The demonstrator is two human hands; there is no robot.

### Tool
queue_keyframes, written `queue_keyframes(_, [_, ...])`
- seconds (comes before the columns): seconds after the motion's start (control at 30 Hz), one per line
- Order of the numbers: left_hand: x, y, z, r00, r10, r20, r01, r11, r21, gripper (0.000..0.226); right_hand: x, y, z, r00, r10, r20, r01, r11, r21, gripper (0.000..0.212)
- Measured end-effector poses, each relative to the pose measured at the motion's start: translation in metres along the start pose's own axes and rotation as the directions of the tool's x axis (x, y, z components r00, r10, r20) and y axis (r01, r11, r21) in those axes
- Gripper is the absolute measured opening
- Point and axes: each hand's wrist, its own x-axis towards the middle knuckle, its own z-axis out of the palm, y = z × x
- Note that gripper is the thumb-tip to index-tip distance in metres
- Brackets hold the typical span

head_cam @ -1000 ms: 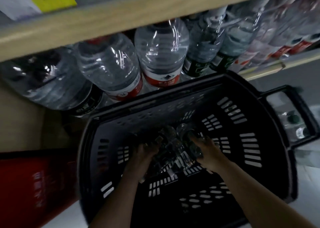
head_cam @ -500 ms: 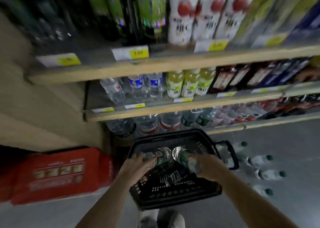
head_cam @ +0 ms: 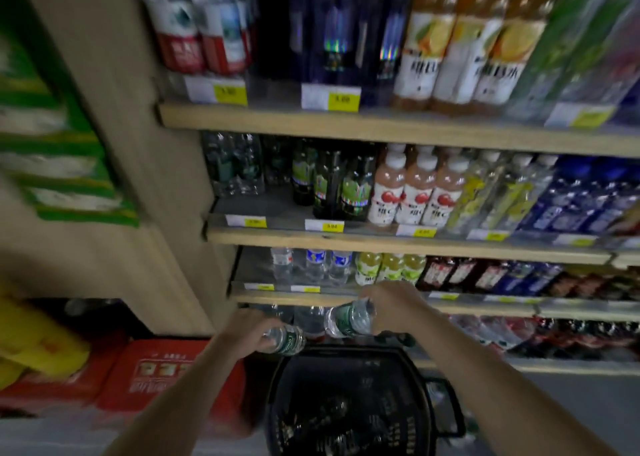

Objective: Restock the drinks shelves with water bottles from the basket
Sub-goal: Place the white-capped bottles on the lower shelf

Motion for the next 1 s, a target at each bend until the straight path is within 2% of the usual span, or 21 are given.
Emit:
queue_keyframes(0.13, [-0.003,-0.029,-0.042,0.997,-0.026,-0.073,0.030,0.999,0.044,0.044,0.000,-0.029,-0.059,0.987,-0.039,-0.154,0.039,0.999,0.001,0.061])
queue_keyframes(0.27, [-0.003,-0.057,-0.089,0.985,-0.026,-0.172,0.024,1.000,-0.017,0.041,0.000,-0.060,-0.111,0.965,-0.055,-0.255,0.070,0.996,0.047,0.066])
queue_keyframes(0.33, [-0.003,-0.069,-0.110,0.971,-0.024,-0.238,0.011,0.998,-0.055,0.052,0.004,-0.075,-0.130,0.940,-0.056,-0.336,0.080,0.995,0.059,0.068])
queue_keyframes(0.43, [-0.003,-0.079,-0.131,0.940,-0.031,-0.340,0.028,1.000,-0.013,0.084,0.015,-0.092,-0.151,0.910,-0.028,-0.413,0.086,0.989,0.123,0.066])
queue_keyframes(0.5, [-0.002,-0.081,-0.137,0.938,-0.049,-0.344,0.052,0.999,-0.001,0.099,0.023,-0.099,-0.162,0.911,-0.016,-0.413,0.091,0.982,0.164,0.061])
queue_keyframes(0.6, [0.002,-0.084,-0.137,0.953,-0.070,-0.295,0.072,0.997,-0.002,0.105,0.038,-0.107,-0.169,0.906,0.010,-0.423,0.096,0.969,0.228,0.056])
queue_keyframes(0.7, [0.004,-0.084,-0.125,0.962,-0.105,-0.252,0.101,0.994,-0.029,0.104,0.057,-0.116,-0.164,0.873,-0.016,-0.487,0.109,0.980,0.165,0.052])
queue_keyframes(0.83, [0.001,-0.088,-0.113,0.958,-0.184,-0.222,0.169,0.982,-0.083,0.098,0.084,-0.128,-0.144,0.791,-0.061,-0.609,0.094,0.995,0.022,0.045])
queue_keyframes(0.9, [0.002,-0.094,-0.110,0.955,-0.234,-0.181,0.218,0.970,-0.103,0.083,0.098,-0.131,-0.137,0.773,-0.038,-0.634,0.079,0.996,0.038,0.045])
queue_keyframes(1.0, [0.009,-0.105,-0.103,0.946,-0.283,-0.160,0.270,0.958,-0.098,0.049,0.119,-0.132,-0.133,0.801,-0.002,-0.598,0.085,0.990,0.110,0.052])
